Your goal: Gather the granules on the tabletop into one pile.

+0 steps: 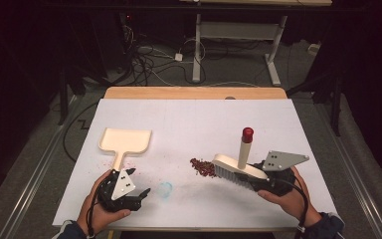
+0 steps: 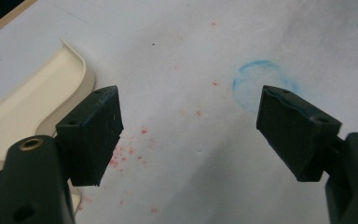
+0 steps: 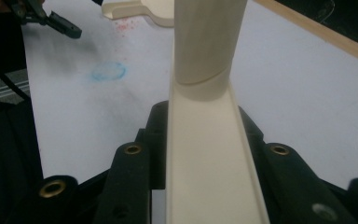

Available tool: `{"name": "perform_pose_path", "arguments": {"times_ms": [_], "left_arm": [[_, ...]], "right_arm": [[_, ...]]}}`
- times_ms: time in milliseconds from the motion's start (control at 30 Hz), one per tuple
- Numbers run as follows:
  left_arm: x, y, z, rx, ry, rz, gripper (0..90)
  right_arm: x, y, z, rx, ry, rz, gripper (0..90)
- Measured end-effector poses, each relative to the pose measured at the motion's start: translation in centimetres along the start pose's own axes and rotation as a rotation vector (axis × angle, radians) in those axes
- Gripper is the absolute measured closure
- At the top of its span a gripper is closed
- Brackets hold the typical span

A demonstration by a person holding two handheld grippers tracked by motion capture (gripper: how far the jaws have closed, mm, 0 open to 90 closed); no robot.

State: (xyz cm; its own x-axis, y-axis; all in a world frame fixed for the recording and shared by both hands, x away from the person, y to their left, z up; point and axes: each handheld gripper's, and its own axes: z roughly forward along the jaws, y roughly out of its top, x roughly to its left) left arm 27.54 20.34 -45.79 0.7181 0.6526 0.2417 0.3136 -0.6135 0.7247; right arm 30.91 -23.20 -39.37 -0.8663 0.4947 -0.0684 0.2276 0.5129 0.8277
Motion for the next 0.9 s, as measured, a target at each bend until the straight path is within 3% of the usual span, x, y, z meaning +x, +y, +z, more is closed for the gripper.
{"name": "perform_pose_path", "arguments": {"times_ms": [367,800,900], "left_arm": [[0.0,0.0,-0.1,0.001,0.007,0.001,21.5],[-0.1,0.1,0.1,0.020,0.005,0.013,21.5],[-0.1,0.1,0.3,0.020,0.003,0.009,21.5]], "right_arm": [[0.2,-2.8,-2.7,0.068,-0.022,0.036,67.6],[-0.3,-4.5,-5.4,0.140,0.035,0.067,67.6],[-0.6,-4.7,-5.8,0.167,0.028,0.062,67.5]]}}
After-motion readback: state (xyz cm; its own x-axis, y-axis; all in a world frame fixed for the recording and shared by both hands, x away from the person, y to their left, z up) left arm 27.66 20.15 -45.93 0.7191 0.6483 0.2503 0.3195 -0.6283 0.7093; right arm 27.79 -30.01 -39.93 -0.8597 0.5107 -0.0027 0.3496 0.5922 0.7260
